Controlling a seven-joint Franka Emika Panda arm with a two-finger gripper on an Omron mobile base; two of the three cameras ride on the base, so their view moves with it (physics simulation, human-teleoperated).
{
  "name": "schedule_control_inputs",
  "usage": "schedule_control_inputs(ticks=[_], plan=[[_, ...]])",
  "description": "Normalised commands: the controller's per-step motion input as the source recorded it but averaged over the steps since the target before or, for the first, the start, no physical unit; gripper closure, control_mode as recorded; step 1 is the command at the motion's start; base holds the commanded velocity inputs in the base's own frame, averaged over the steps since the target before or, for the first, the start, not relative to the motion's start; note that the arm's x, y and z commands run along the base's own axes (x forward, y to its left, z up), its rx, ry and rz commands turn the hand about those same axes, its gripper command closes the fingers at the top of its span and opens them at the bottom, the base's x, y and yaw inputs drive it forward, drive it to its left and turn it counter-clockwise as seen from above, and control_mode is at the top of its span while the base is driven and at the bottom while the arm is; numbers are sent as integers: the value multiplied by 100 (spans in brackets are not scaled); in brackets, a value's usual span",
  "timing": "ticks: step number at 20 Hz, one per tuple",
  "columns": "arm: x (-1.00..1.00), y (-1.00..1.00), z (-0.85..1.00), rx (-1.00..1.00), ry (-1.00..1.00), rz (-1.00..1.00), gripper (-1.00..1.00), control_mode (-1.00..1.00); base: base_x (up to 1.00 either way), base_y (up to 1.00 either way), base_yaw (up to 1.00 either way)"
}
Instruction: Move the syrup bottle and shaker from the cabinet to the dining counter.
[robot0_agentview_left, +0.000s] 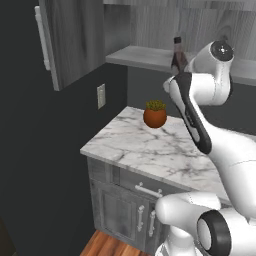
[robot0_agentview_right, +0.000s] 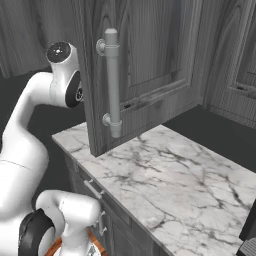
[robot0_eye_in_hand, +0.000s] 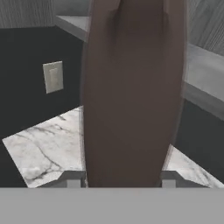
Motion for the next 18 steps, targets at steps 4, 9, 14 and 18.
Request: schedule_control_inputs(ticks=[4, 9, 14, 18], plan=[[-84, 9, 0, 1, 0, -14, 100, -100, 0, 0, 0], [-78, 0, -9, 14, -6, -14, 100, -100, 0, 0, 0], [-60, 6, -26, 19, -7, -8, 100, -100, 0, 0, 0], [-46, 17, -29, 13, -7, -2, 100, -100, 0, 0, 0]])
